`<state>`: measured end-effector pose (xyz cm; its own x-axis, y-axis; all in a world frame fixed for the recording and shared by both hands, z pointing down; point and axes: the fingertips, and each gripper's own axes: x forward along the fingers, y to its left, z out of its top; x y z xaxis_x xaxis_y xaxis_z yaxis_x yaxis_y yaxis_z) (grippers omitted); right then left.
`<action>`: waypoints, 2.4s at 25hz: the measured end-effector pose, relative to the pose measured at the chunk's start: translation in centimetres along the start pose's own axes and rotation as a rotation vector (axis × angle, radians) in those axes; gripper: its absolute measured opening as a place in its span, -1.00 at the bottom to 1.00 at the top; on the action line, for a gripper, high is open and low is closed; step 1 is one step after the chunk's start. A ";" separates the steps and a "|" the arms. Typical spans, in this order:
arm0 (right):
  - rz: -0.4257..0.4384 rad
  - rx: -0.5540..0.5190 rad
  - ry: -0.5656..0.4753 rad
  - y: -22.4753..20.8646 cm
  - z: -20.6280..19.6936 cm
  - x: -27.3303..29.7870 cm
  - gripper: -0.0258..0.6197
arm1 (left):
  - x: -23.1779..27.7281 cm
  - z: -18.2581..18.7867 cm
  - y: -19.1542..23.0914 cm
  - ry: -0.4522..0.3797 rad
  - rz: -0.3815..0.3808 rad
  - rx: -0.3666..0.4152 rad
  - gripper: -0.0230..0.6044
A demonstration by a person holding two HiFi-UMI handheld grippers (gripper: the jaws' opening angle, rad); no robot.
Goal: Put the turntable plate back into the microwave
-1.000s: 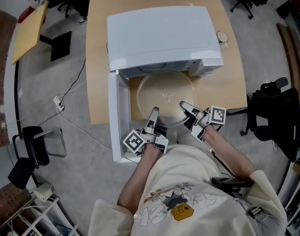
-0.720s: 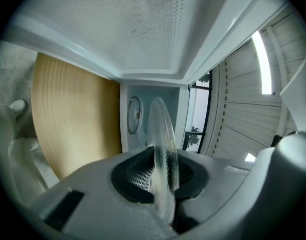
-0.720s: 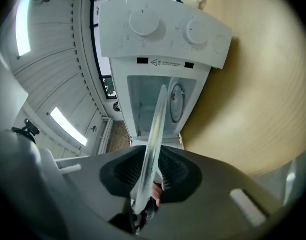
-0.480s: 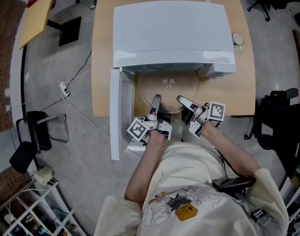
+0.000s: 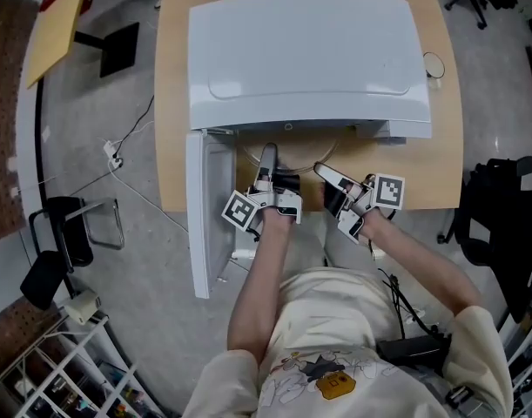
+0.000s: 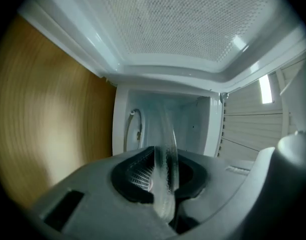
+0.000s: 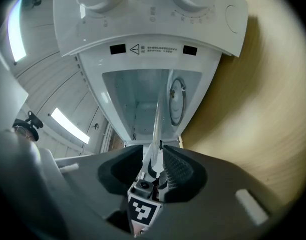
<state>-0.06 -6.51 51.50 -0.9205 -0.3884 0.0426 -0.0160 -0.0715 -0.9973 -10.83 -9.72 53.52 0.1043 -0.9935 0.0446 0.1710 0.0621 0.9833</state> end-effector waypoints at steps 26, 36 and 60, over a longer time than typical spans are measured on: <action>-0.052 0.055 -0.238 -5.5 5.6 5.5 -0.81 | 5.5 1.0 3.4 0.113 0.001 0.021 -0.67; -0.088 0.045 -0.242 -6.0 7.3 6.5 -0.82 | 3.1 -0.8 3.8 0.192 0.069 0.066 -0.58; -0.160 0.091 -0.287 -6.8 7.9 6.3 -0.83 | 6.3 0.2 4.8 0.193 0.160 0.104 -0.71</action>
<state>-2.64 -15.76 58.99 -0.7617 -0.6071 0.2265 -0.1051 -0.2292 -0.9677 -9.56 -15.71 58.58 0.3083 -0.9348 0.1766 0.0365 0.1971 0.9797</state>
